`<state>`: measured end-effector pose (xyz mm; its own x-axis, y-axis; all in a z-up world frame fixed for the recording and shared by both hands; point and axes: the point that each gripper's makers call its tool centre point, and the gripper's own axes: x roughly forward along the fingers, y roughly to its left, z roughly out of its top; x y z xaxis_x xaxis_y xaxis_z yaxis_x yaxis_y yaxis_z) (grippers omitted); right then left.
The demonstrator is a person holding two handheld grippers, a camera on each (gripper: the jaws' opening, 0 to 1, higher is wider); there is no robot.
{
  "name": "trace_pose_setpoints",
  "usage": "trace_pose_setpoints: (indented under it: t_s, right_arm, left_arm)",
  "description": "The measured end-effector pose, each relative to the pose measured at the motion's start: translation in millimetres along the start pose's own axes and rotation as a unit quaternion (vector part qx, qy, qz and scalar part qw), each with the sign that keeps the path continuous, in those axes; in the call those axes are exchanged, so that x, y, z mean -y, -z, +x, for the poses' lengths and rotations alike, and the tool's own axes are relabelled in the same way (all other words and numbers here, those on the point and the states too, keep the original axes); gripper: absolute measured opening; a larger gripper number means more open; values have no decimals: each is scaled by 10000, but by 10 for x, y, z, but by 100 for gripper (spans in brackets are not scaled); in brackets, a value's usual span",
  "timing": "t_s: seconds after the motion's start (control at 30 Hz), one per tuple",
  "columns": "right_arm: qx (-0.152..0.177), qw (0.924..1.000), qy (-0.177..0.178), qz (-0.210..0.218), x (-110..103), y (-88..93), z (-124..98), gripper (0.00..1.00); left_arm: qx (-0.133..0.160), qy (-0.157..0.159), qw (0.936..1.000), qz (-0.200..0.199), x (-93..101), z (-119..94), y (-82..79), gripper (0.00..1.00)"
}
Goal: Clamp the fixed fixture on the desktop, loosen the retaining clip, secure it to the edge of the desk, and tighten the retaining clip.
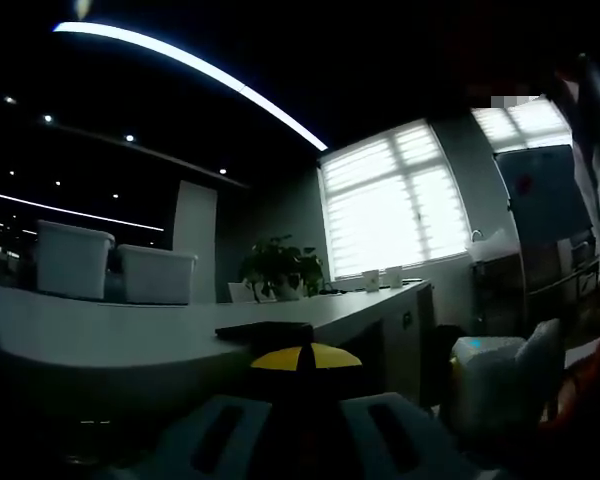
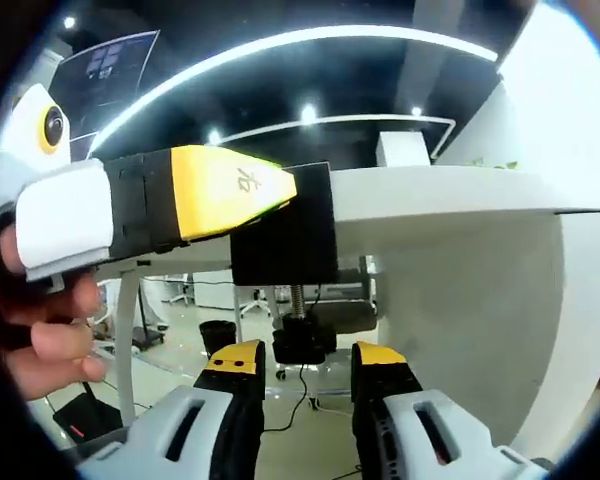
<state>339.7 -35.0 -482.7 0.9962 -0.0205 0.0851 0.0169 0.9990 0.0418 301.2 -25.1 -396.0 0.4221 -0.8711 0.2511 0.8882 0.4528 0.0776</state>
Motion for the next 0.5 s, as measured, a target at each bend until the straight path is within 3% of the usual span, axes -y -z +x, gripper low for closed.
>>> trace_pose_setpoints:
  t_s: [0.5]
  right_arm:
    - [-33,9998,84,-161,-38,61,128,31]
  left_arm:
    - [-8,23,10000,29,-8,-5,-4,1]
